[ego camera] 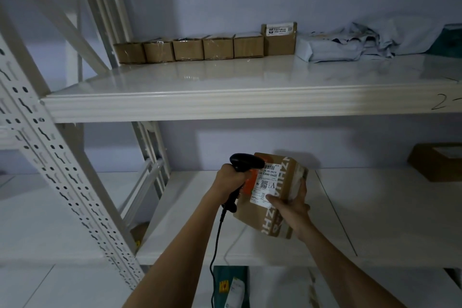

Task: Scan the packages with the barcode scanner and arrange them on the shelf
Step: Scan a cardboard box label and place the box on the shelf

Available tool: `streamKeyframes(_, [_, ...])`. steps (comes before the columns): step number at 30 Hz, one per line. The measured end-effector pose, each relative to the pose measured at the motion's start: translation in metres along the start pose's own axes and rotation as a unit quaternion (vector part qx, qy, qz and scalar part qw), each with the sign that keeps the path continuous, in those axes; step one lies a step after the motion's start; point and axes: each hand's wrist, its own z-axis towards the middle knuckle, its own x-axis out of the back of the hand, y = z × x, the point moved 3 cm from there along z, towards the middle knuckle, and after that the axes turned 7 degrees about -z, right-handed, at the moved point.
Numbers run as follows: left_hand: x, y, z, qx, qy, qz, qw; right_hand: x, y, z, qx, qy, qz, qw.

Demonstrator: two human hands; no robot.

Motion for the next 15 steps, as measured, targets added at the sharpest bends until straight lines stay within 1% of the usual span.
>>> streamKeyframes(4, [-0.0007, -0.0009, 0.0002, 0.003, 0.001, 0.006, 1.0, 0.0003, -0.0019, -0.0006, 0.003, 0.009, -0.008, 1.0])
streamKeyframes(15, [-0.0016, -0.0017, 0.0015, 0.003, 0.01, 0.01, 1.0, 0.0015, -0.0011, 0.0017, -0.002, -0.009, -0.016, 1.0])
